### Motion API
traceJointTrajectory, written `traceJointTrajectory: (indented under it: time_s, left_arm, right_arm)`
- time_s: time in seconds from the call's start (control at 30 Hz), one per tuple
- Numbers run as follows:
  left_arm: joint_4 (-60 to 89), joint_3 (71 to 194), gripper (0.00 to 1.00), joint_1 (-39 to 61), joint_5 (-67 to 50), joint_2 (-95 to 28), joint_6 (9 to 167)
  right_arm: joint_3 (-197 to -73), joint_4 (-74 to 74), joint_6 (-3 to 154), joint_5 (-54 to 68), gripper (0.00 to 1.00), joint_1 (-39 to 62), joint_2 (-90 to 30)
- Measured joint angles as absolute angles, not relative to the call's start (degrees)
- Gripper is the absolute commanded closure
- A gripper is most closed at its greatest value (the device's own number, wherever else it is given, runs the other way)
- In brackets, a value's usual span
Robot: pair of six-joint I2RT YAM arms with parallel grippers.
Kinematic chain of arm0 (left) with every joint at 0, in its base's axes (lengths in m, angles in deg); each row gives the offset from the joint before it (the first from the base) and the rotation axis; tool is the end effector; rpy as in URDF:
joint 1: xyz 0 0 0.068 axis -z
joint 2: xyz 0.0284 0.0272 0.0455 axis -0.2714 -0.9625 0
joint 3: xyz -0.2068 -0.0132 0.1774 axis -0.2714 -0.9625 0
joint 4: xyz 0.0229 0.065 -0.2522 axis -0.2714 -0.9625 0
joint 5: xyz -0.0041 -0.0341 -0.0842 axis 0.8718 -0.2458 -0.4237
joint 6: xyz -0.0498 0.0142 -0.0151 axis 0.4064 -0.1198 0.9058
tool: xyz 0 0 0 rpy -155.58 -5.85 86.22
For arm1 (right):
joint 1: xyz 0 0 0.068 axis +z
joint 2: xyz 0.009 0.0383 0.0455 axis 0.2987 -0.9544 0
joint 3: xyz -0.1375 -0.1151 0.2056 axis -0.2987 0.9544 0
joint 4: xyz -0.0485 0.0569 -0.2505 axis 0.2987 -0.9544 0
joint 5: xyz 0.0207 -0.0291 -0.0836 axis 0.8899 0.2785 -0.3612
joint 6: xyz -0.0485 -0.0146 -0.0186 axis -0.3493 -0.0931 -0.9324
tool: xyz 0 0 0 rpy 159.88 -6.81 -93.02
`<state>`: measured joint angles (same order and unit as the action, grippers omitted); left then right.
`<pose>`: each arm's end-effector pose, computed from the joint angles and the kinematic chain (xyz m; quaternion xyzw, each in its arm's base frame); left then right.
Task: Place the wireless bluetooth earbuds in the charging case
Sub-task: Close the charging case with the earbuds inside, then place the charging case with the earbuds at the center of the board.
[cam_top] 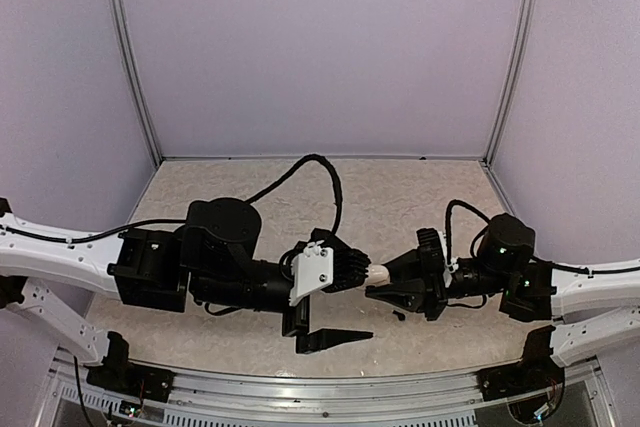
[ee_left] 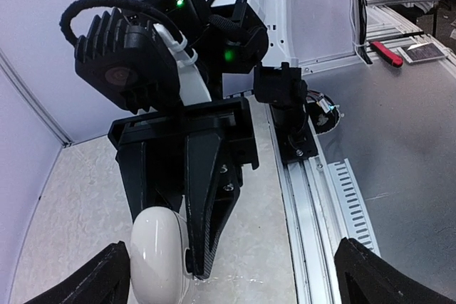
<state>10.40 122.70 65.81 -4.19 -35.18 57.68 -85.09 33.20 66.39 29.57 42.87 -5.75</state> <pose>0.0443 -0.3162 0.3323 0.6315 0.4982 -0.3314 0.4930 0.0942 0.2010 0.2620 -0.5100 0.4791 0.4956 0.5145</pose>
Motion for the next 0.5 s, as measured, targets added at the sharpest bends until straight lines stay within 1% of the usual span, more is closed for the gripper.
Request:
traceJointTrajectory:
  time_s: [0.13, 0.23, 0.4, 0.5]
  left_arm:
    - [11.0, 122.4, 0.01, 66.8, -1.4, -35.1, 56.3]
    - [14.0, 120.0, 0.01, 65.3, -0.6, -33.4, 58.5]
    - [20.0, 115.9, 0.01, 57.4, 3.2, -28.4, 67.4]
    - [24.0, 114.9, 0.01, 51.9, 7.4, -25.9, 75.4]
  right_arm:
    - [-85.1, 33.2, 67.0, 29.7, 1.00, 42.5, -6.0]
    - [-85.1, 33.2, 68.8, 29.1, 1.00, 40.5, -6.4]
    - [-85.4, 33.4, 74.2, 28.1, 1.00, 33.9, -7.6]
    - [-88.5, 30.6, 77.9, 27.0, 1.00, 28.7, -10.8]
